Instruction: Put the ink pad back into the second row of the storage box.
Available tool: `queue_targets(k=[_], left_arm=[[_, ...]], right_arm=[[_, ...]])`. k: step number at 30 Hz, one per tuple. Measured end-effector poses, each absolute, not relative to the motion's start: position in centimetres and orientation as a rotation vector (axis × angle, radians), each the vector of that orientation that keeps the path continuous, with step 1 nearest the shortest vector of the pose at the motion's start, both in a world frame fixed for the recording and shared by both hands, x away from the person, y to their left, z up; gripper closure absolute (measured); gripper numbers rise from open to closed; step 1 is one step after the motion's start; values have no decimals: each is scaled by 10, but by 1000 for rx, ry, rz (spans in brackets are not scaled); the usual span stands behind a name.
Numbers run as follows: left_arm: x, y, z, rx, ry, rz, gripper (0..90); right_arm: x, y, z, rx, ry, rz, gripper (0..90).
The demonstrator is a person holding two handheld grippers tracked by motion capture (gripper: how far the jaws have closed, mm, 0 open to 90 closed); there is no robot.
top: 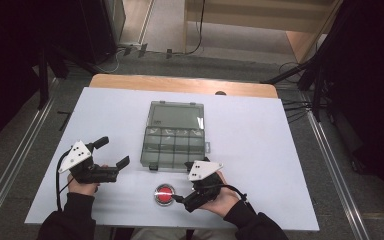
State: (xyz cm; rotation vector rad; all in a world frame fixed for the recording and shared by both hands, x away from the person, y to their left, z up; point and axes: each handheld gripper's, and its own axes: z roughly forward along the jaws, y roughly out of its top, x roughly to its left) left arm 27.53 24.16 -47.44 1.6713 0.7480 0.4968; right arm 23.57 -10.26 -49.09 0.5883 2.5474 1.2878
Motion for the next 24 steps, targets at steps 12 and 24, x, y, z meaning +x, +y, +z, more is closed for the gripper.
queue_targets(k=[12,24], left_arm=[[275,242,-474,1672,746,496,0],[275,241,-474,1674,743,494,0]], right_arm=[[234,-76,-497,508,2645,1217,0],[236,-58,-506,456,2715,1123,30]])
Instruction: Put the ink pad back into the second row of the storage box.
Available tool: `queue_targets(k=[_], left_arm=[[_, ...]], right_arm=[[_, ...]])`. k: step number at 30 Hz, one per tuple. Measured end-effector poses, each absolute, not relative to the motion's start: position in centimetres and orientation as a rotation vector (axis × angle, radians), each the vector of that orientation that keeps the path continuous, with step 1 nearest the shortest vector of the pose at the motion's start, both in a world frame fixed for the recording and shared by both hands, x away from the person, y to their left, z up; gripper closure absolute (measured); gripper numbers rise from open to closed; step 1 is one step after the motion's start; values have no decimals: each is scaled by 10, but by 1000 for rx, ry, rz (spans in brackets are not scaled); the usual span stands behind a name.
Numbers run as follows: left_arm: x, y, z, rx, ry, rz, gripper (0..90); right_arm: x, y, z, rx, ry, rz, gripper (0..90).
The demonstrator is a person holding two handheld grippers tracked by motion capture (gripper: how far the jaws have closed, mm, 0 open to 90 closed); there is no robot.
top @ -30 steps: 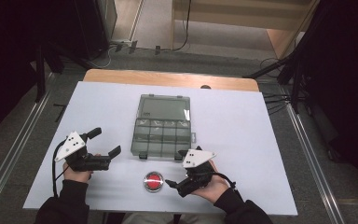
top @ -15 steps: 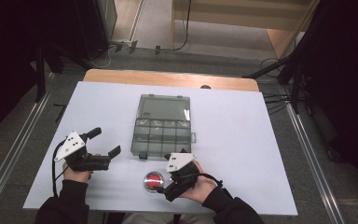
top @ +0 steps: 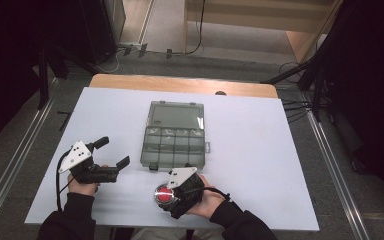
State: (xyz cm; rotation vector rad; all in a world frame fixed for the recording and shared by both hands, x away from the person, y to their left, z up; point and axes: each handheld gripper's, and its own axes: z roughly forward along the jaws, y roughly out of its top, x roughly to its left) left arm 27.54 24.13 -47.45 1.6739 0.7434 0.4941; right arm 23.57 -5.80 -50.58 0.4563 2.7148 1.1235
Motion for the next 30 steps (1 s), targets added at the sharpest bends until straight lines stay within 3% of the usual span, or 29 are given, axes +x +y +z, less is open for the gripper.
queue_targets(k=[11,24,30], left_arm=[[275,241,-475,1673,743,492,0],[276,240,-475,1671,743,481,0],[276,241,-475,1667,745,483,0]], right_arm=[[238,-50,-511,429,2747,1090,126],[238,-47,-515,423,2750,1044,161],[236,-46,-515,398,2759,1050,283]])
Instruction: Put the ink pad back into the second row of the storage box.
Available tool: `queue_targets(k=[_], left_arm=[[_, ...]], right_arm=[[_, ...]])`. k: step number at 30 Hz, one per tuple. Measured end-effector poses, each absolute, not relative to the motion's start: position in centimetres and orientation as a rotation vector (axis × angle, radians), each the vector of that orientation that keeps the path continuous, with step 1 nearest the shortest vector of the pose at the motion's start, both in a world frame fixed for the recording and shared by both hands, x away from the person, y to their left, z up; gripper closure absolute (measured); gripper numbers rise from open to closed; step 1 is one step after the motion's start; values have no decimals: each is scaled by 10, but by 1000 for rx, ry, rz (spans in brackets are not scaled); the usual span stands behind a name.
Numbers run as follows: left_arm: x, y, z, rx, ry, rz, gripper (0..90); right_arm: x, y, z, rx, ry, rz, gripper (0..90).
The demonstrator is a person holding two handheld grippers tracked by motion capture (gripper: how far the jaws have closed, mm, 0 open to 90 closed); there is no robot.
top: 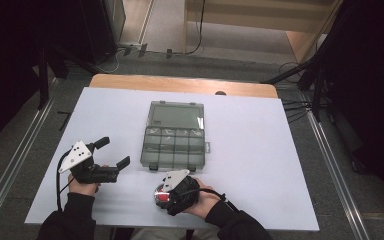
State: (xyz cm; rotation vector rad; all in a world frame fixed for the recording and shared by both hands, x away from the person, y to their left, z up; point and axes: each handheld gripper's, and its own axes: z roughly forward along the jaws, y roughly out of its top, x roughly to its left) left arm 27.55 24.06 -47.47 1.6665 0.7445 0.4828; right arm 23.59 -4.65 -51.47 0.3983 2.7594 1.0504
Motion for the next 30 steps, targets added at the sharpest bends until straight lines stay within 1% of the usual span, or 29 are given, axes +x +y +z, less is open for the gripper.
queue_targets(k=[1,20,30], left_arm=[[275,241,-475,1665,746,484,0],[275,242,-474,1653,754,485,0],[276,242,-474,1653,757,482,0]], right_arm=[[235,-46,-515,391,2761,1050,298],[234,-46,-515,415,2751,1036,309],[236,-54,-506,467,2673,1056,310]])
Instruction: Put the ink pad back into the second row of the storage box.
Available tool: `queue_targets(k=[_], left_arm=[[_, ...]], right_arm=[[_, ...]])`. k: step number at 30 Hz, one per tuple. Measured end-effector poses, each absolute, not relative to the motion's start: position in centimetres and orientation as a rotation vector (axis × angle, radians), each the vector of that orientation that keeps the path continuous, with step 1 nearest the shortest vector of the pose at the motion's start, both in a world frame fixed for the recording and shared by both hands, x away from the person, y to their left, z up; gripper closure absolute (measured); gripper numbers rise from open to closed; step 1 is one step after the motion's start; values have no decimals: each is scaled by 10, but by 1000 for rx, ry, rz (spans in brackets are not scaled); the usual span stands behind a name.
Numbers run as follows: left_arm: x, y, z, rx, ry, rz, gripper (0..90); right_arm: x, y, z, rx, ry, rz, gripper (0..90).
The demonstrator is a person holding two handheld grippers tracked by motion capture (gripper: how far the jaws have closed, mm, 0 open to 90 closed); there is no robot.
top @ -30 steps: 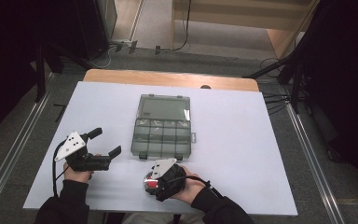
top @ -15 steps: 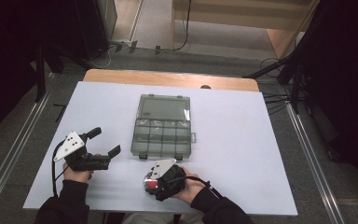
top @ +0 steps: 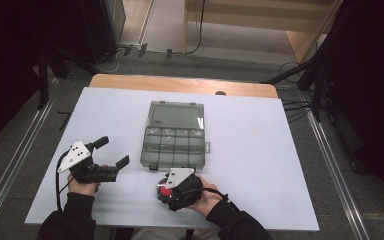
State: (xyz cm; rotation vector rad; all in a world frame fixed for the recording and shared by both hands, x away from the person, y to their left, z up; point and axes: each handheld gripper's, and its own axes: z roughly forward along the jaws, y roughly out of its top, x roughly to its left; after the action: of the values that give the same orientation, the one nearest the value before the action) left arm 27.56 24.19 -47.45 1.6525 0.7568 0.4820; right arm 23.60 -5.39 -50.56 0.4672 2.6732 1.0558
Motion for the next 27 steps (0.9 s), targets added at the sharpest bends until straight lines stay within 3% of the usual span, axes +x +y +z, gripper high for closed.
queue_targets(k=[27], left_arm=[[276,242,-475,1649,760,480,0]], right_arm=[[259,-84,-466,610,2500,1203,310]])
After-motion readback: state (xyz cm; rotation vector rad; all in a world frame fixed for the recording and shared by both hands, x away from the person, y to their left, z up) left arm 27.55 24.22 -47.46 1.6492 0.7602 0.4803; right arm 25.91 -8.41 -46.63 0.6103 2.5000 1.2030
